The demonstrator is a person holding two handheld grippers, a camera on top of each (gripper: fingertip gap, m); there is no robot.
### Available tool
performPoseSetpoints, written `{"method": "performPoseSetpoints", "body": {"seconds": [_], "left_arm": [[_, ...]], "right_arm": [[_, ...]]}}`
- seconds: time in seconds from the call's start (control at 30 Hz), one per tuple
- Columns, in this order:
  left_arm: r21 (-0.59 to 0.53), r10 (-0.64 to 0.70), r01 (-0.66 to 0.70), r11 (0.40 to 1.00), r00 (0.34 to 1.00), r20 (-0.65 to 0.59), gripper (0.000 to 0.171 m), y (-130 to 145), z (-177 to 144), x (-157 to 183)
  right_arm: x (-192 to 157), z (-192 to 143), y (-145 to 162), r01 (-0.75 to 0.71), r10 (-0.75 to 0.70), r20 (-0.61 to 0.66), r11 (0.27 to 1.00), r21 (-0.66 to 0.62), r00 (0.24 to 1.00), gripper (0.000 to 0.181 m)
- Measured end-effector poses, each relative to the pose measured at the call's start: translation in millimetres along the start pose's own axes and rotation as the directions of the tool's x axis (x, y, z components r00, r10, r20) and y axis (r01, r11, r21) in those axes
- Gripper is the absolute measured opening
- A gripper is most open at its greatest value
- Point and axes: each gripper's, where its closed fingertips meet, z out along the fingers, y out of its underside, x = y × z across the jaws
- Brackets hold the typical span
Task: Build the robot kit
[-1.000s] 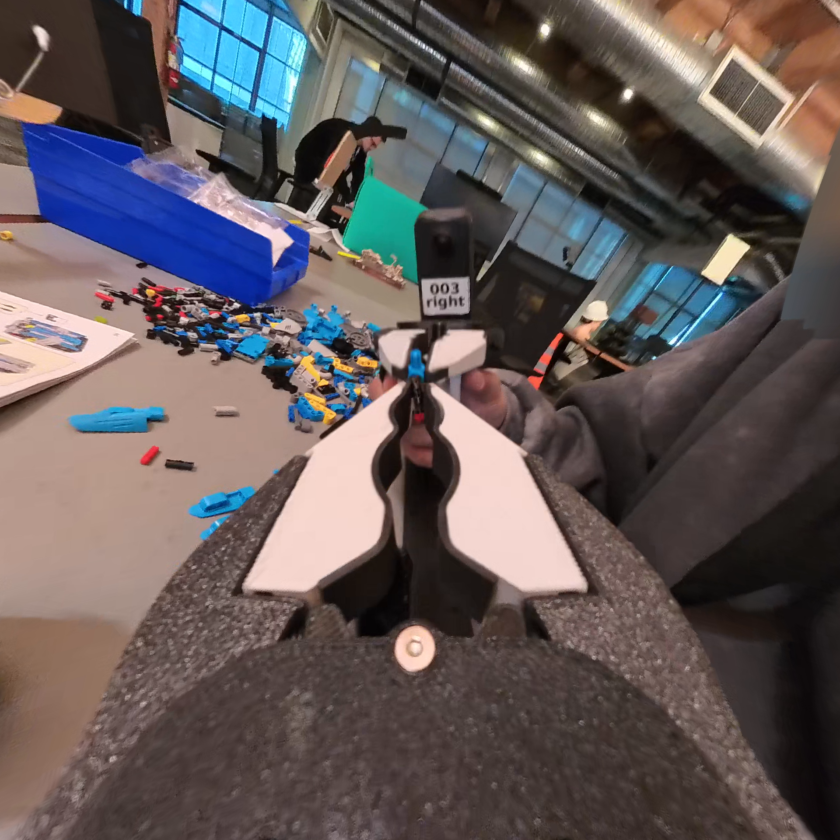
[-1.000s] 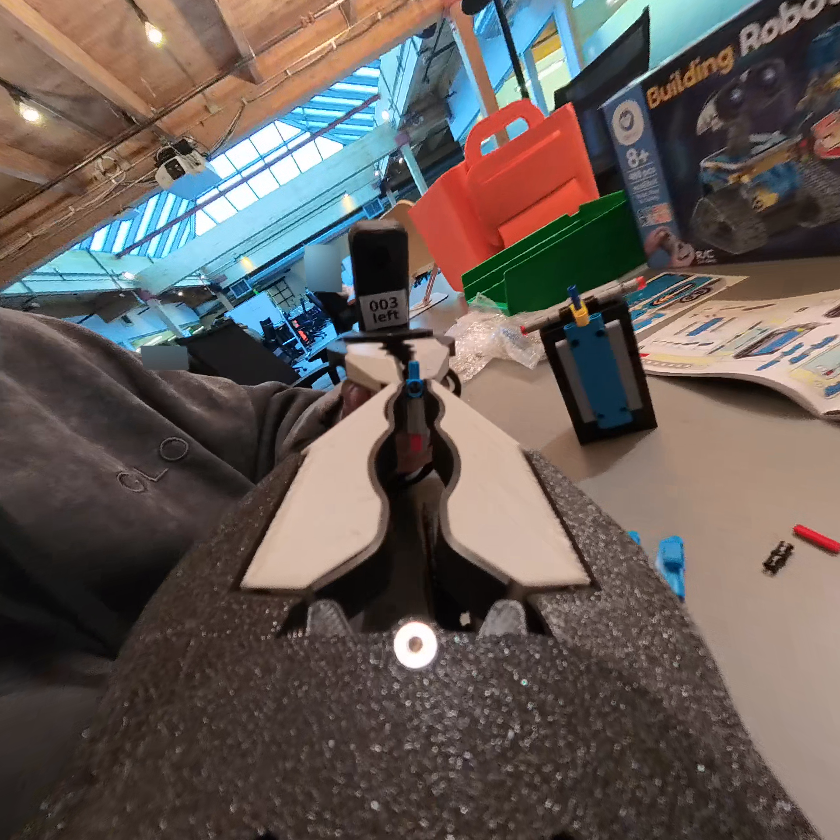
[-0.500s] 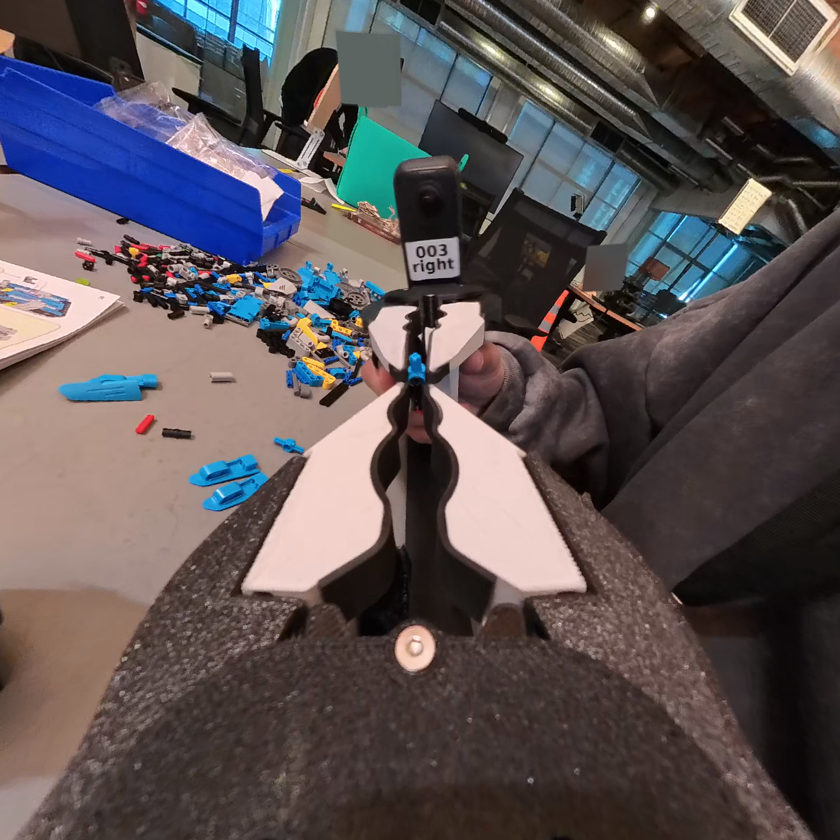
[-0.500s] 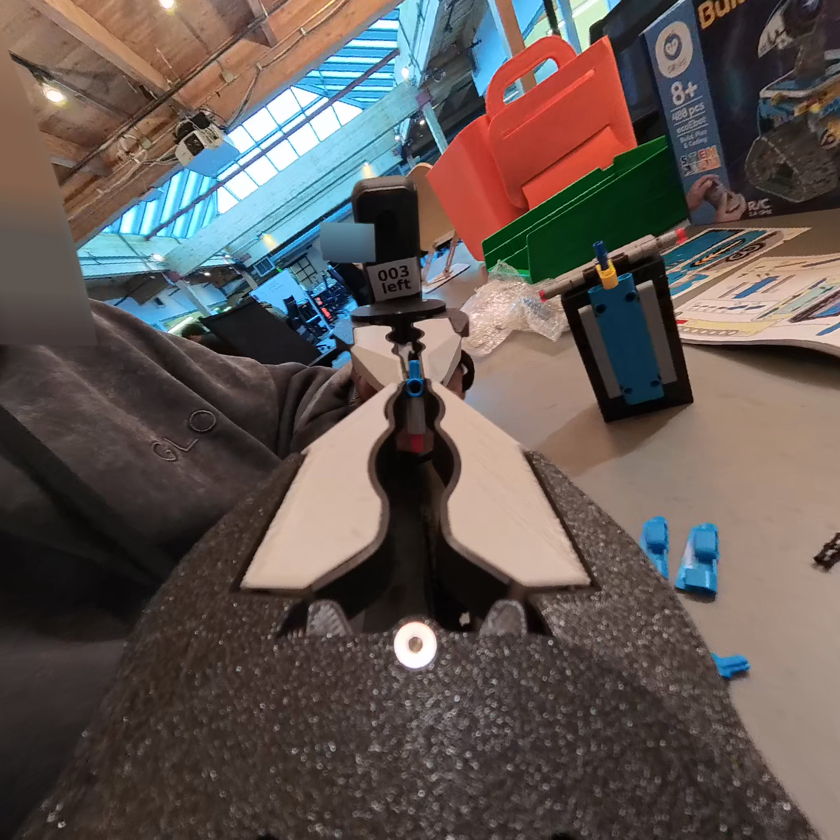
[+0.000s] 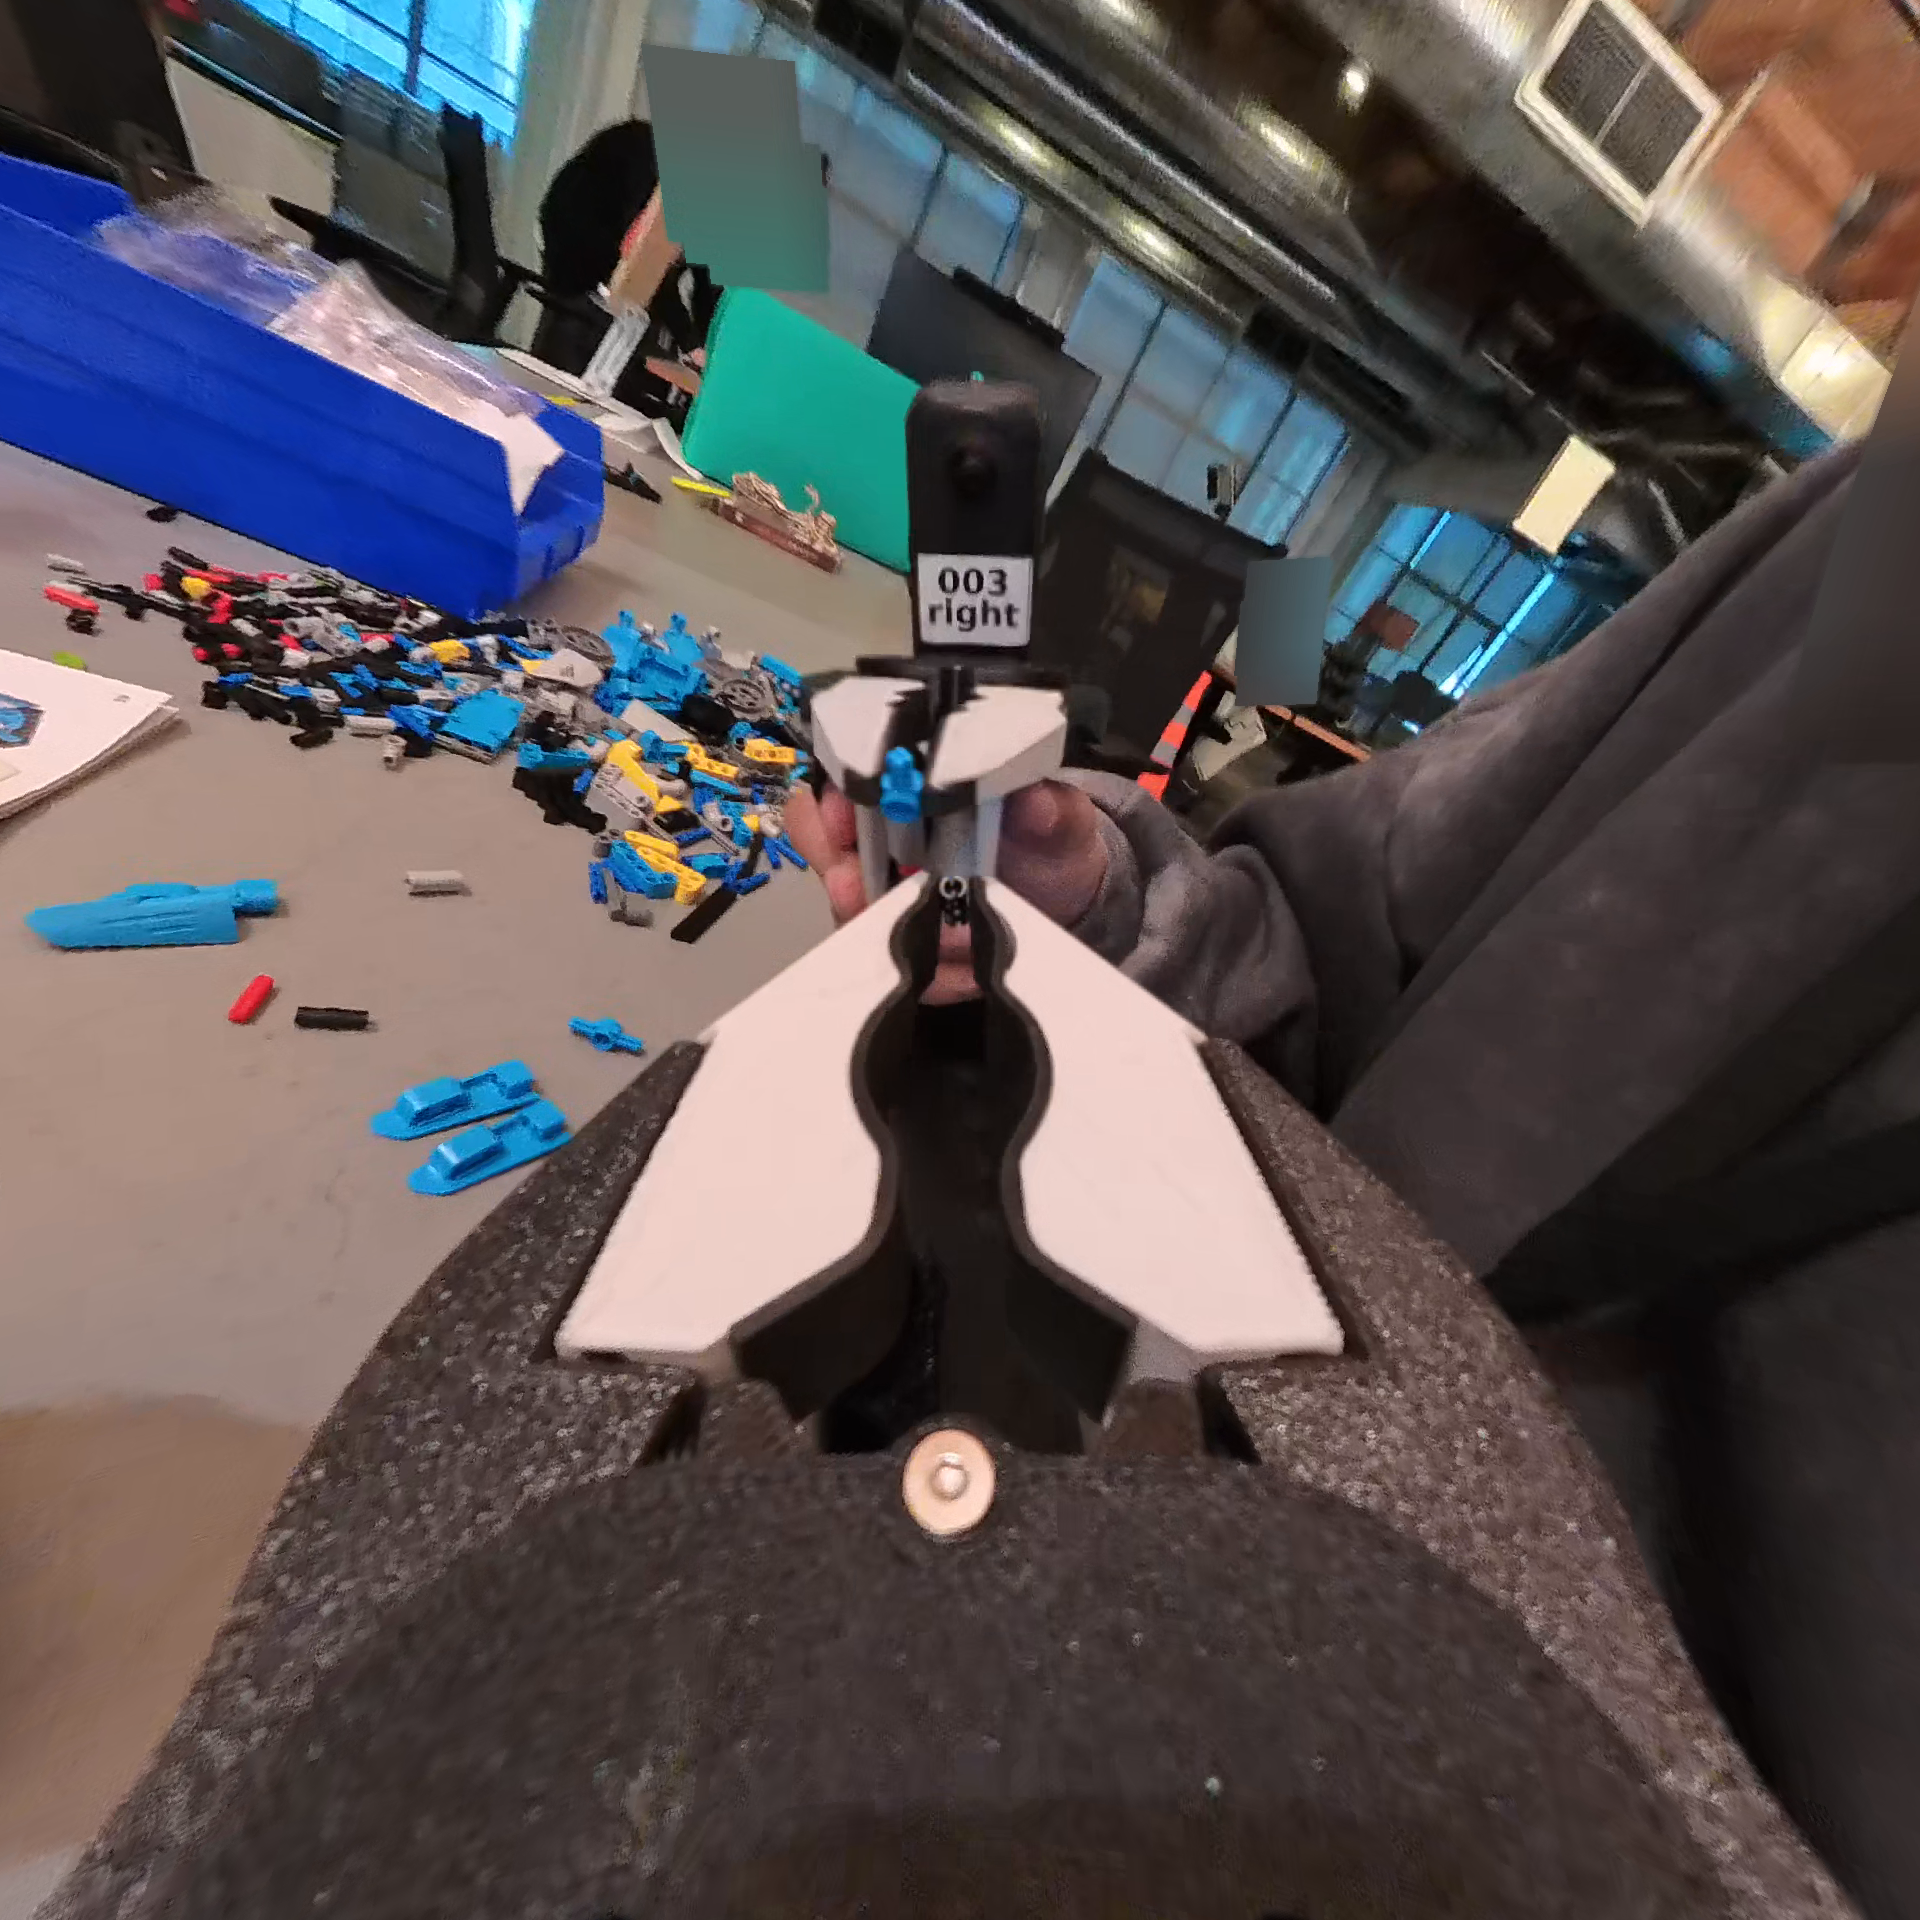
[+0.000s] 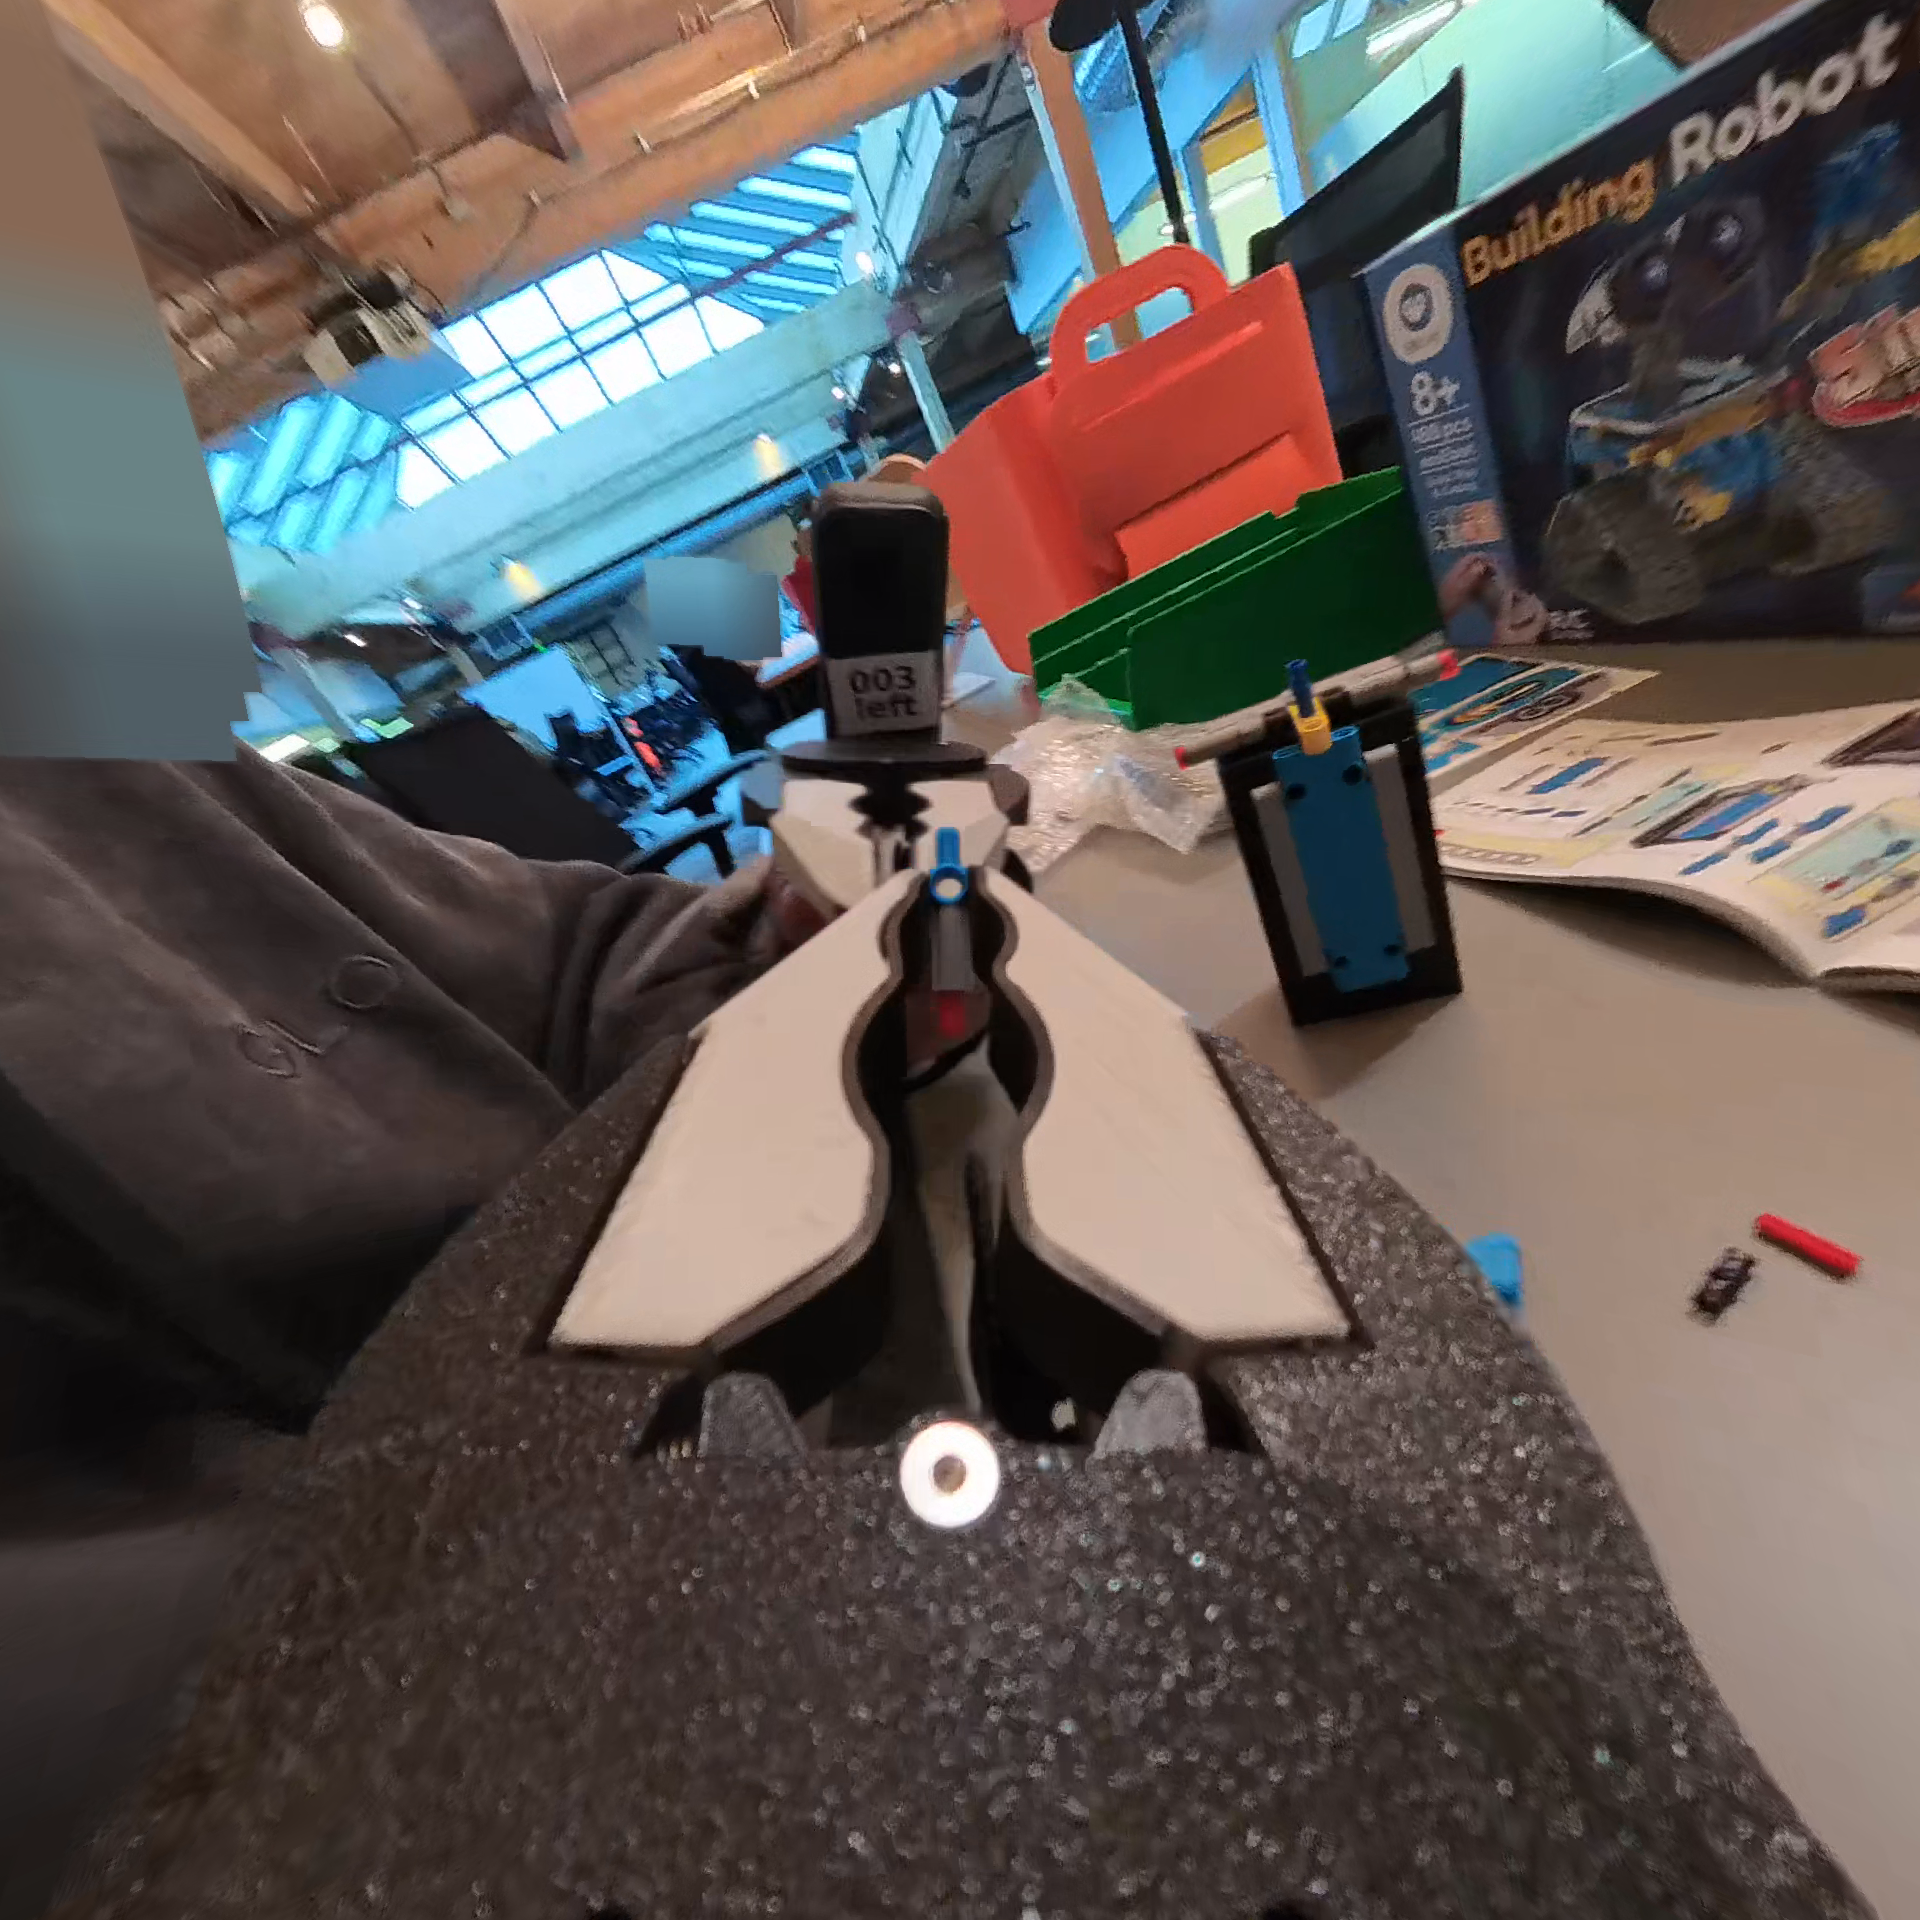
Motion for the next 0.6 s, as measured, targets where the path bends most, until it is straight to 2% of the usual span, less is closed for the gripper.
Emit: {"method": "performPoseSetpoints", "body": {"seconds": [0.07,0.2,0.33,0.6], "left_arm": [[-0.015,0.010,-0.010,1.000,1.000,0.002,0.004,2.9,1.4,0.4],[-0.034,0.034,-0.033,0.999,0.999,0.022,0.004,6.9,3.7,-2.0],[-0.044,0.035,-0.035,0.998,0.999,0.012,0.004,9.4,6.5,-0.1],[-0.019,0.003,-0.003,1.000,1.000,-0.016,0.004,5.6,5.0,2.2]], "right_arm": [[-4.2,-3.1,-6.7,0.006,-0.007,0.019,0.999,0.036,1.000,0.006],[-12.7,1.0,-10.0,-0.193,0.180,0.140,0.978,0.083,0.974,0.007],[-17.6,15.5,-0.9,-0.165,0.158,0.116,0.985,0.051,0.981,0.007],[-12.8,15.3,-2.9,-0.168,0.160,0.097,0.983,0.072,0.982,0.007]]}}
